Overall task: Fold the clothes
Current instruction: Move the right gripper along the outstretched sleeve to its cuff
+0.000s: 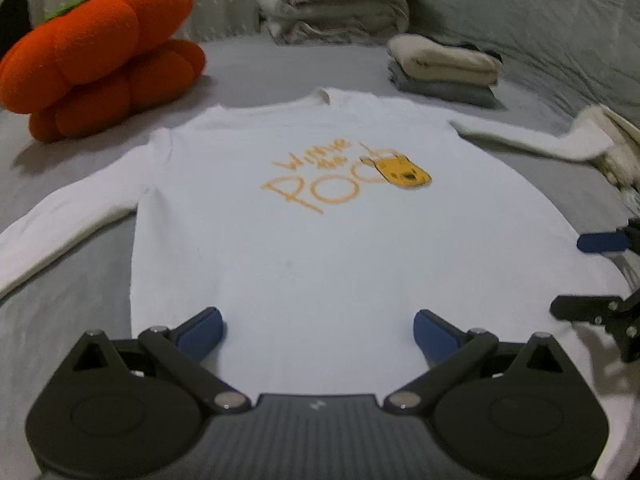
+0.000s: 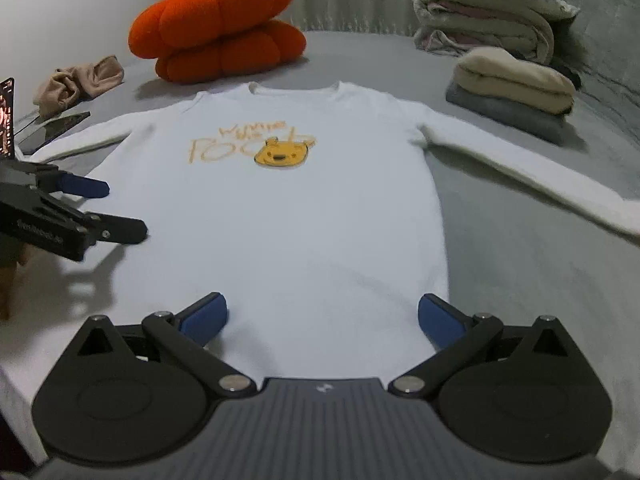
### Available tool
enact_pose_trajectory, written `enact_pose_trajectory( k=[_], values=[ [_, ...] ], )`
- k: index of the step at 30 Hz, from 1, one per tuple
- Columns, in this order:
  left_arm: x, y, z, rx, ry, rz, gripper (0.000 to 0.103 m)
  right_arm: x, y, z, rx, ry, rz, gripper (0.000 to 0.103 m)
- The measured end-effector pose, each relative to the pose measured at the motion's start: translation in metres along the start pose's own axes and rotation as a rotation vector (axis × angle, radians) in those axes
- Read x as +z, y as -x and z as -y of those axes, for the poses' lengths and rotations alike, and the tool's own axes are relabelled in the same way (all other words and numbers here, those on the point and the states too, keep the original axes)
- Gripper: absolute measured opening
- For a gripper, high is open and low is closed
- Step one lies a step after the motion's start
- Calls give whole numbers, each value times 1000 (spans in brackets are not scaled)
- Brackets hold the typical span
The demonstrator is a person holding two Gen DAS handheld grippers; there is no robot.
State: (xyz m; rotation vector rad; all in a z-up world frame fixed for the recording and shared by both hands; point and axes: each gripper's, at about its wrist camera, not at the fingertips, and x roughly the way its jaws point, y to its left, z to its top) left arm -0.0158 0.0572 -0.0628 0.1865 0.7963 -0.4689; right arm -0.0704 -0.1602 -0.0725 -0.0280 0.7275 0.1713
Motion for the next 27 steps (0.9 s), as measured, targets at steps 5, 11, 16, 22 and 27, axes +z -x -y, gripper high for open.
enact_pose_trajectory(
  k=[5, 11, 16, 22, 27],
  values=[
    [2, 5, -1, -48, -43, -82, 102, -6, 13, 1, 22, 28, -43, 103],
    [10, 7, -1, -94, -67, -139, 102, -3, 23, 4, -13, 55, -87, 103],
    [20, 7, -4, -77, 5, -69, 102, 12, 25, 28, -51, -67, -57, 103],
    [34, 6, -4, -25, 57, 66, 102, 27, 14, 58, -136, -230, -14, 103],
    [44, 9, -6, 12, 60, 167, 102, 35, 2, 86, -192, -388, 4, 103]
  ],
)
